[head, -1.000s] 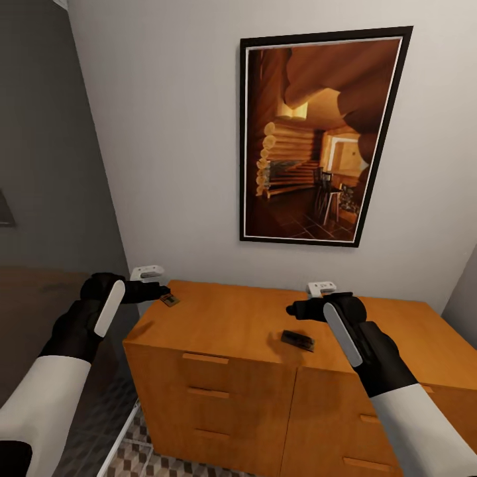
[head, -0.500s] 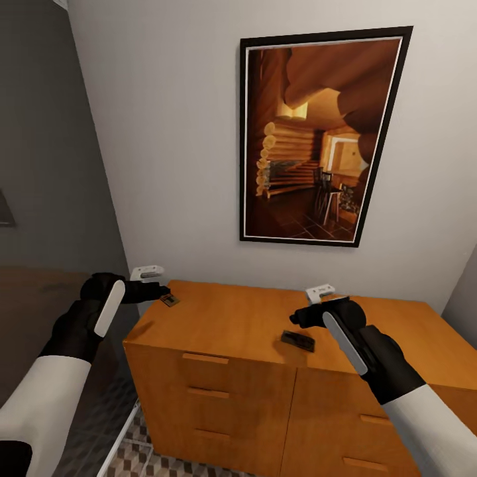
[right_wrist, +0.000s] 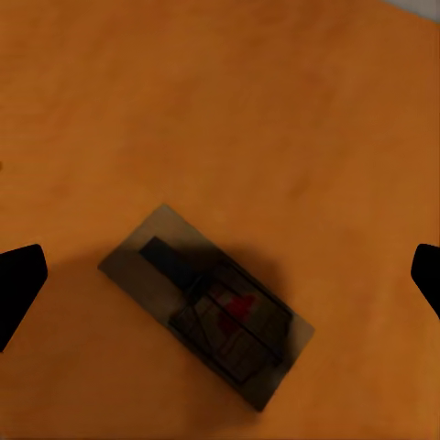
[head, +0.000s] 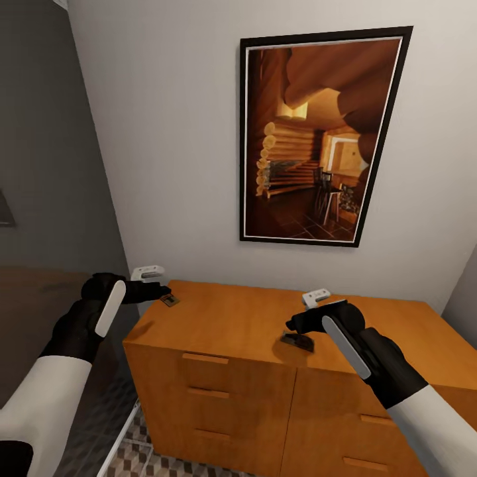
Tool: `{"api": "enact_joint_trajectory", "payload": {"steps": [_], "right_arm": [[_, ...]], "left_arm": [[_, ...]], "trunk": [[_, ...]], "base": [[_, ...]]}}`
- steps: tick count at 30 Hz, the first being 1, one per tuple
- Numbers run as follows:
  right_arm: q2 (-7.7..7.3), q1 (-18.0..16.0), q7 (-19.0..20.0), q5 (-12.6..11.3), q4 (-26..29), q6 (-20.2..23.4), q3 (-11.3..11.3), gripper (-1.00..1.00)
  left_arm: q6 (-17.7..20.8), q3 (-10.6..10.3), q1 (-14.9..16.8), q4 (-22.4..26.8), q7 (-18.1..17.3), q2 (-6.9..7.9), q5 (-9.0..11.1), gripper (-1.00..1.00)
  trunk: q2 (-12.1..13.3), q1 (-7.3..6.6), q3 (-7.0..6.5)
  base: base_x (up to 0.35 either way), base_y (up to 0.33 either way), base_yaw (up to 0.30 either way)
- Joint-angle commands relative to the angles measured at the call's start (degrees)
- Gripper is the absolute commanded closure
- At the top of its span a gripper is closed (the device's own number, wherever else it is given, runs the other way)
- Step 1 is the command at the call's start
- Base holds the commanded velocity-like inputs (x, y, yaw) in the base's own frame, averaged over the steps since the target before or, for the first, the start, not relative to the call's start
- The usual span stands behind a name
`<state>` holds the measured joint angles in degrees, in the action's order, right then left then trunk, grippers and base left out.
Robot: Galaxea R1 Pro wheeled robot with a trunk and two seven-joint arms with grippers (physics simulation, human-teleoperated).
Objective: Take the four mousetraps from the cabinet in the bathroom and place them on the bathroom floor. Make sure all four end up on the same floor surface, and ensure that at least two of them are either under or directly next to the same bathroom sink.
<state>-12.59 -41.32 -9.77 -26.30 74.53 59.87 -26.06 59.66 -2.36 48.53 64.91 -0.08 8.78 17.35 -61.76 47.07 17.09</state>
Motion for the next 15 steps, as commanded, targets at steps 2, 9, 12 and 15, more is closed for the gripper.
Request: {"api": "enact_joint_trajectory", "payload": {"steps": [2, 9, 12, 15], "right_arm": [[-0.04, -0.1, -0.6, -0.9, 0.1, 0.1, -0.4, -1.00], [0.07, -0.1, -0.6, -1.2, 0.1, 0.1, -1.4, -1.00], [0.16, -0.1, -0.6, -1.3, -0.2, 0.1, -1.7, -1.00], [0.28, -0.1, -0.6, -1.3, -0.4, 0.1, -1.8, -1.00]], "left_arm": [[0.2, -0.1, 0.1, 0.0, 0.0, 0.03, 0.0, -1.00], [0.2, -0.1, 0.0, 0.0, 0.0, -0.05, 0.0, -1.00], [0.2, -0.1, 0.0, 0.0, 0.0, -0.07, 0.1, -1.00], [0.2, -0.1, 0.0, 0.0, 0.0, -0.08, 0.0, -1.00]], "trunk": [[-0.1, 0.01, 0.08], [-0.1, 0.01, 0.08], [-0.1, 0.01, 0.08], [-0.1, 0.01, 0.08]], "base": [[0.000, 0.000, 0.000], [0.000, 0.000, 0.000], [0.000, 0.000, 0.000], [0.000, 0.000, 0.000]]}}
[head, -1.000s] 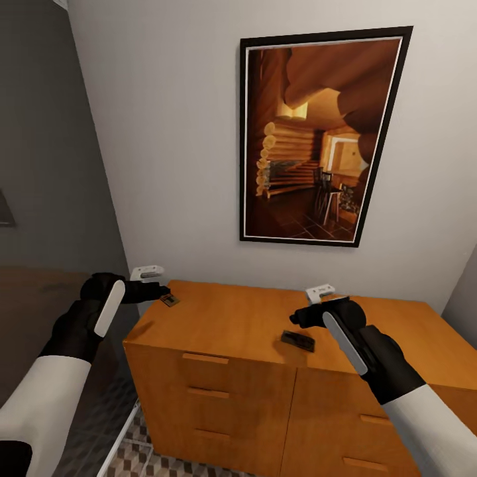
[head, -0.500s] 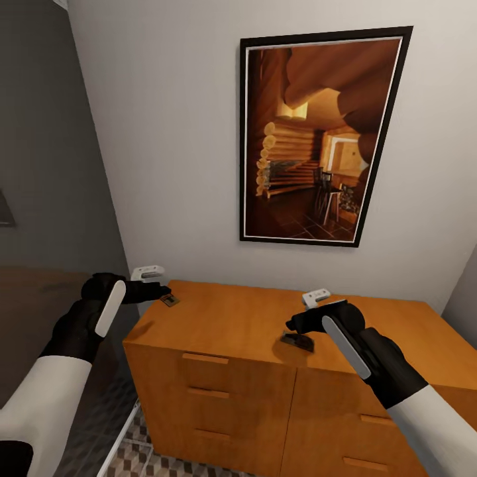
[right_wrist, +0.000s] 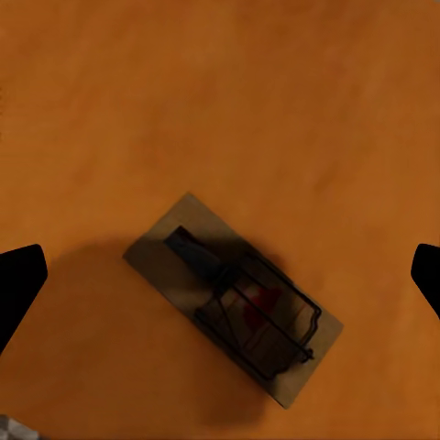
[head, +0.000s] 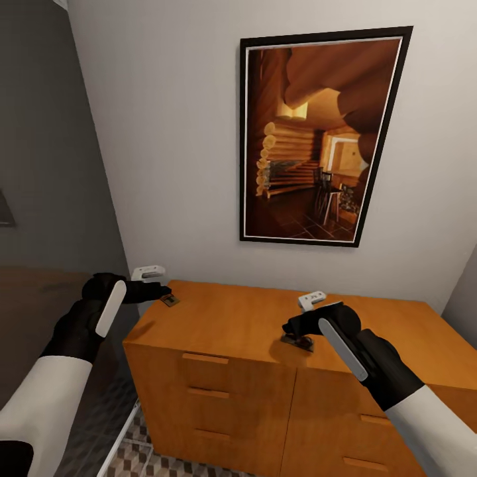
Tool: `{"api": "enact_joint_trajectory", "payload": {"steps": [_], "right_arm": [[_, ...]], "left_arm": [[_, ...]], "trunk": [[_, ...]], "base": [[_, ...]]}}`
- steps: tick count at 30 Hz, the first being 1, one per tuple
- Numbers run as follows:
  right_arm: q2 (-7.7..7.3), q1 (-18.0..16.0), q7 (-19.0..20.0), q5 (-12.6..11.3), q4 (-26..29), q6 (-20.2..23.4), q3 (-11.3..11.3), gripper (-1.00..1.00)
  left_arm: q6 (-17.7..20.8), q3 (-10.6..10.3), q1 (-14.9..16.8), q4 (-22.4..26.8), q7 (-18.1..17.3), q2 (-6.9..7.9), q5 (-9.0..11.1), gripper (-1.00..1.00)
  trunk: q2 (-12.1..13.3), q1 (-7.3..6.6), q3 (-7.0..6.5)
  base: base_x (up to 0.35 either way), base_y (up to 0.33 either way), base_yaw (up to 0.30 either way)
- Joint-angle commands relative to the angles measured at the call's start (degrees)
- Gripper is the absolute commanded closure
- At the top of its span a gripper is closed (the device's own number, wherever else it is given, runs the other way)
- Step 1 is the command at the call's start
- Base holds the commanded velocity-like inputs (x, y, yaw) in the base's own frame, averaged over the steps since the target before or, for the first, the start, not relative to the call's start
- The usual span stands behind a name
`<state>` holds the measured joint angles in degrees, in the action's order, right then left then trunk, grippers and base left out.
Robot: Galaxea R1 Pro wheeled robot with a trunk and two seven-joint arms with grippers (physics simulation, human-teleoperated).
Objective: Take the four mousetraps from the cabinet in the bathroom and place them on the bathroom floor. Make sure all four end up on the same floor surface, and ensure that at least two of them are either under or directly next to the same bathroom sink.
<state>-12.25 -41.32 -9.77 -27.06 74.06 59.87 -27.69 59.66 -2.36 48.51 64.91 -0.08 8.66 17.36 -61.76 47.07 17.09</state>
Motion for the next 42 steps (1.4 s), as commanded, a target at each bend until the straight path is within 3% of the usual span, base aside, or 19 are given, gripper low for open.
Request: {"api": "enact_joint_trajectory", "payload": {"steps": [1, 10, 23, 42], "right_arm": [[-0.05, -0.1, -0.6, -0.6, 0.1, 0.1, -0.2, -1.00], [0.21, -0.1, -0.7, -1.3, -1.4, 0.1, 0.5, -1.00], [0.37, -0.1, -0.5, -4.0, -11.5, 0.1, 0.3, -1.00], [0.29, -0.6, -0.5, -4.3, -12.8, 0.1, 0.3, -1.00]], "left_arm": [[0.2, -0.1, 0.0, 0.0, 0.0, 0.05, 0.0, -1.00], [0.2, -0.1, 0.1, 0.0, 0.0, 0.04, 0.0, -1.00], [0.2, -0.1, 0.1, 0.0, 0.0, 0.04, 0.0, -1.00], [0.1, -0.1, 0.0, -0.3, 0.0, 0.04, 0.0, -1.00]], "trunk": [[-0.1, 0.01, 0.08], [-0.1, 0.01, 0.08], [-0.1, 0.01, 0.08], [-0.1, 0.01, 0.08]], "base": [[0.000, 0.000, 0.000], [0.000, 0.000, 0.000], [0.000, 0.000, 0.000], [0.000, 0.000, 0.000]]}}
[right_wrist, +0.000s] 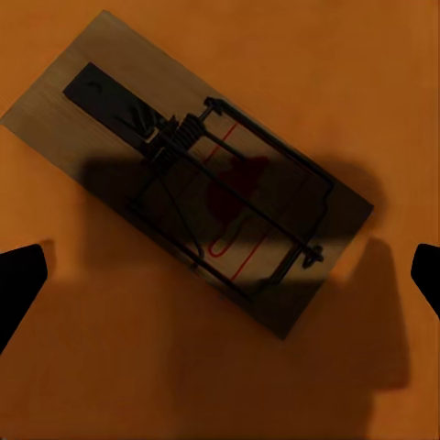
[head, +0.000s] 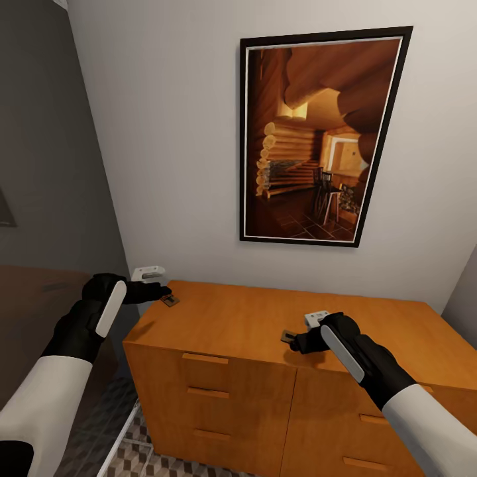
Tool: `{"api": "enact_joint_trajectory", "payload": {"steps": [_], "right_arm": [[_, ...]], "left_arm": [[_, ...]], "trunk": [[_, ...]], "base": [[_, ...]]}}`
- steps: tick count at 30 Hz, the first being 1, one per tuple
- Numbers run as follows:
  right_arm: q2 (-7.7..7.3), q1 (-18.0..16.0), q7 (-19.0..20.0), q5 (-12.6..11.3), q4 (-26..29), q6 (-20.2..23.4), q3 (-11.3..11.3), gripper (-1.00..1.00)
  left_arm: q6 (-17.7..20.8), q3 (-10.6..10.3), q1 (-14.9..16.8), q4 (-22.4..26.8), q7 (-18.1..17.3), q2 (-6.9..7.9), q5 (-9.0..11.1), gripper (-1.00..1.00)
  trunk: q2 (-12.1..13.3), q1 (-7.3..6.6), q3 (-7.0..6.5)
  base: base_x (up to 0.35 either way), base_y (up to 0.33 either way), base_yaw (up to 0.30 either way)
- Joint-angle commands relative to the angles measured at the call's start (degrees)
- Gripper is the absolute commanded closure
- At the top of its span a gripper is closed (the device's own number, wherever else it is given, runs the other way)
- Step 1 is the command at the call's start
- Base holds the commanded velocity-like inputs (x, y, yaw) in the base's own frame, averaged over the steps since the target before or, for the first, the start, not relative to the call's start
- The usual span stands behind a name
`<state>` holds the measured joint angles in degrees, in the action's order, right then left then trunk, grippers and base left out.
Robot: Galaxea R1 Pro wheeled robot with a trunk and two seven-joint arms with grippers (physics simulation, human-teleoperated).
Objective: Take the four mousetraps from the cabinet in the bathroom and place them on the bathroom floor. Make sure all four end up on the same floor surface, and ensure that at least two of them are either under or directly next to the same bathroom sink.
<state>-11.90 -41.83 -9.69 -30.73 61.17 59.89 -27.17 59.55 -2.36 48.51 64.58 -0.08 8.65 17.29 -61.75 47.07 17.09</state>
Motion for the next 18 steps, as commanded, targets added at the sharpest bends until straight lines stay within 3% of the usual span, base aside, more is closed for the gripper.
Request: {"api": "enact_joint_trajectory", "payload": {"steps": [1, 18], "right_arm": [[-0.08, -0.1, -0.6, -0.6, 0.1, 0.1, -0.2, -1.00], [-0.14, -1.1, -0.7, -0.2, 1.1, 0.1, -0.2, -1.00]], "left_arm": [[0.2, -0.1, 0.0, 0.0, 0.0, 0.05, 0.0, -1.00], [0.1, -0.1, 0.0, 0.0, 0.0, -0.04, -0.1, -1.00]], "trunk": [[-0.1, 0.01, 0.08], [-0.1, 0.01, 0.08]], "base": [[0.000, 0.000, 0.000], [0.000, 0.000, 0.000]]}}
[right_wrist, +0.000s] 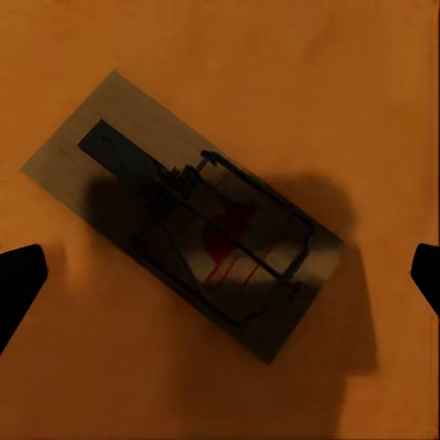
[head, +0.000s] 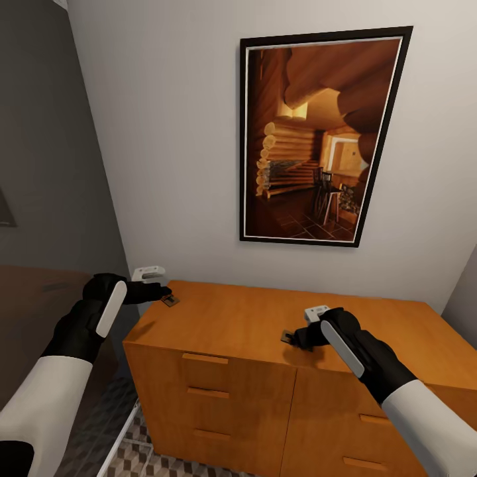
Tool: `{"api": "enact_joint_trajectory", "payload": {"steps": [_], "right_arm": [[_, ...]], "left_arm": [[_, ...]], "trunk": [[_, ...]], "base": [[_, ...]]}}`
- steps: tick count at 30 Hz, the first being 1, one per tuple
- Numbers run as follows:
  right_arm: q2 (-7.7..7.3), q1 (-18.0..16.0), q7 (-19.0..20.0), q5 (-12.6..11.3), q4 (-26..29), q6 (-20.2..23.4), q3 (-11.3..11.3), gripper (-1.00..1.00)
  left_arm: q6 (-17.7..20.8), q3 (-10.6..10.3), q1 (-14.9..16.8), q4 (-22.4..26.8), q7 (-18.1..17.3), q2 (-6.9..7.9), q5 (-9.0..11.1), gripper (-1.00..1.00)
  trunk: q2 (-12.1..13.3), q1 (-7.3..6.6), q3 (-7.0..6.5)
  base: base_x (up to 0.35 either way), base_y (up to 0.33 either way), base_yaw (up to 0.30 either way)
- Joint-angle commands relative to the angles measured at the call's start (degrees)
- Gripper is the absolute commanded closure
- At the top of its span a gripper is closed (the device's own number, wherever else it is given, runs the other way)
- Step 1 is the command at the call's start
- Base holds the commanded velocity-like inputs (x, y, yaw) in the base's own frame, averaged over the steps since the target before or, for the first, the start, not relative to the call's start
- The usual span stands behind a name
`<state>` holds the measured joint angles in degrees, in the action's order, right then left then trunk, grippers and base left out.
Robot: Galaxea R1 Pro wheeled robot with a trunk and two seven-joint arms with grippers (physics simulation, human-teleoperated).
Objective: Take the four mousetraps from the cabinet in the bathroom and place them on the bathroom floor. Make sure all four end up on the same floor surface, and ensure that at least two of them are either under or directly next to the same bathroom sink.
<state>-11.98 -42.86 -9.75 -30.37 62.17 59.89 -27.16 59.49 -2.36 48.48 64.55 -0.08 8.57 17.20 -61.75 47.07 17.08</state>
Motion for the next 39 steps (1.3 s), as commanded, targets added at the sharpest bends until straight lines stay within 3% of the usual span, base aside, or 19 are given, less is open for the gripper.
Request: {"api": "enact_joint_trajectory", "payload": {"steps": [1, 18, 39], "right_arm": [[-0.03, -0.3, -0.6, -0.6, 0.1, 0.1, -0.2, -1.00], [0.32, -2.9, -0.6, -0.2, 0.3, 0.1, -0.2, -1.00], [0.46, -3.3, -0.7, -0.3, -0.5, 0.1, -0.3, -1.00]], "left_arm": [[0.2, -0.1, 0.0, 0.0, 0.0, 0.05, 0.0, -1.00], [0.2, -0.1, 0.0, 0.1, 0.0, 0.04, -0.1, -1.00], [0.1, -0.1, 0.0, -0.5, 0.0, 0.10, -0.1, -1.00]], "trunk": [[-0.1, 0.01, 0.08], [-0.1, 0.01, 0.08], [-0.1, 0.01, 0.08]], "base": [[0.000, 0.000, 0.000], [0.000, 0.000, 0.000], [0.066, 0.000, 0.000]]}}
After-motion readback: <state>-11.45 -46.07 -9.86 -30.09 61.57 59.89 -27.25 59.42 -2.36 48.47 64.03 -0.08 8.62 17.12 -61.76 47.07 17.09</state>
